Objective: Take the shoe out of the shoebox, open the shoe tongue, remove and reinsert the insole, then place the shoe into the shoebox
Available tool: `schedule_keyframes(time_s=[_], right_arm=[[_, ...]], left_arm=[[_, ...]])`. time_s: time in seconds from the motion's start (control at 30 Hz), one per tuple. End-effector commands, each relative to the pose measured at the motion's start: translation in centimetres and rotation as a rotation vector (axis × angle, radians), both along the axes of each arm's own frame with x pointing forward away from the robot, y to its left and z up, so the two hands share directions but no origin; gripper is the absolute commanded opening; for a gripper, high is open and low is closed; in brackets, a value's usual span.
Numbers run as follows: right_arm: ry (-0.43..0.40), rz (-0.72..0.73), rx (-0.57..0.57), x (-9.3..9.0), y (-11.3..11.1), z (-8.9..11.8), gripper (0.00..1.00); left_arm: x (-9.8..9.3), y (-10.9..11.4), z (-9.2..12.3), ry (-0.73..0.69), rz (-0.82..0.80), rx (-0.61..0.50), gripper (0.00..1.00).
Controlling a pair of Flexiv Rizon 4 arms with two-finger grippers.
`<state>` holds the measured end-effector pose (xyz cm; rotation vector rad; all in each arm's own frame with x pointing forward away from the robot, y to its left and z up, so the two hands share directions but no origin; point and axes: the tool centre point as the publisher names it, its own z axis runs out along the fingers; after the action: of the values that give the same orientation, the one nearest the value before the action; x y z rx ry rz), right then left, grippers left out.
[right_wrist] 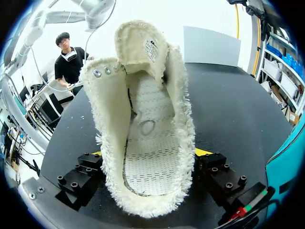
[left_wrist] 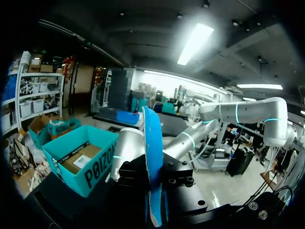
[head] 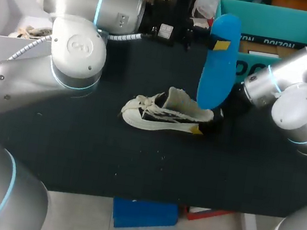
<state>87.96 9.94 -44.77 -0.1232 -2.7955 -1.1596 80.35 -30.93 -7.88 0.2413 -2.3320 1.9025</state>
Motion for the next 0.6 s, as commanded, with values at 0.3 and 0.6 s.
schedule_keyframes(time_s=[0.3,0.6], right_arm=[[0.002,-0.001,-0.004,0.0,0.2,-0.5,0.00],[0.002,-0.001,-0.004,0.0,0.2,-0.5,0.00]], left_arm=[[-3.0,3.0,2.4,0.024,-0.035,-0.002,0.00],[-4.8,5.0,3.6,0.062,-0.045,0.011,0.00]])
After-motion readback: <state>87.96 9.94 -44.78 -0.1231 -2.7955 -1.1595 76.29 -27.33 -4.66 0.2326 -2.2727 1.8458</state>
